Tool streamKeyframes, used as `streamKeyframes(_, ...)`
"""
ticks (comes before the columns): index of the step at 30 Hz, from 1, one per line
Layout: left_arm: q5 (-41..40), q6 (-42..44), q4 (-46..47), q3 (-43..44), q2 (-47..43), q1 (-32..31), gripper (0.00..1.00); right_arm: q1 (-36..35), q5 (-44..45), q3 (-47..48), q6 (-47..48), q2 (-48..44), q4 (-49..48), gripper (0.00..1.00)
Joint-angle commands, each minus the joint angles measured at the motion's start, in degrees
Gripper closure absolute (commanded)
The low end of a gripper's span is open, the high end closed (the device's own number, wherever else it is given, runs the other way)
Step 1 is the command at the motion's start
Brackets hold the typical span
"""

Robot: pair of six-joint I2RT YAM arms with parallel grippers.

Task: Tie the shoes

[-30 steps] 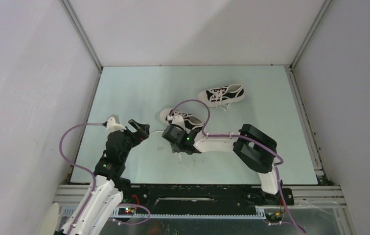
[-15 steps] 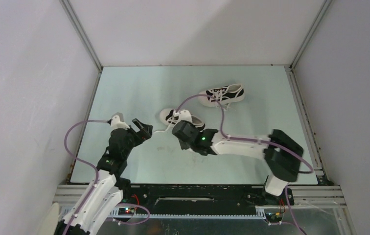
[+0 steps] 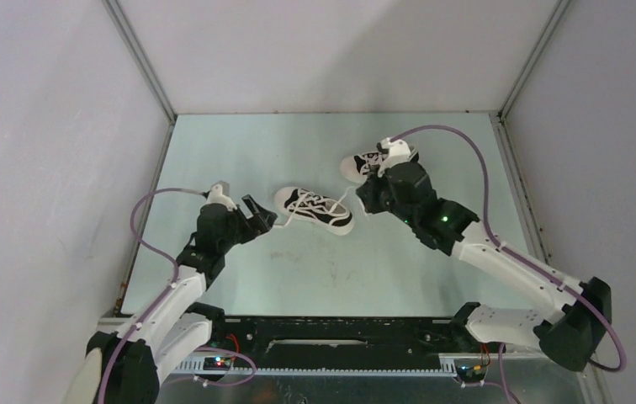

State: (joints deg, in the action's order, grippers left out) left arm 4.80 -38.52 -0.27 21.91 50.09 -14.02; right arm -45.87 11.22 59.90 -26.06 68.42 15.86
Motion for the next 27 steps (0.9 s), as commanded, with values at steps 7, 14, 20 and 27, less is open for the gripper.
streamKeyframes(7, 0.28, 3.85, 5.69, 9.24, 10.68, 1.40, 0.17, -5.90, -19.60, -11.40, 7.90, -3.78, -0.12, 1.00)
streamKeyframes(14, 4.33, 5.87, 4.06, 25.70, 28.84, 2.13, 0.30, -11.36, -14.04, -11.74, 6.66, 2.74, -0.22, 0.49)
streamKeyframes(20, 8.43, 5.94, -0.60, 38.71, 44.79, 2.93, 0.31, -5.06, -12.64, -11.91, 0.50, 5.24, -2.31, 0.43)
streamKeyframes(27, 14.98, 3.11, -0.67, 43.15, 54.77, 2.73, 0.35, -4.91, -5.32, -16.13, -2.75, 3.40, -3.88, 0.47)
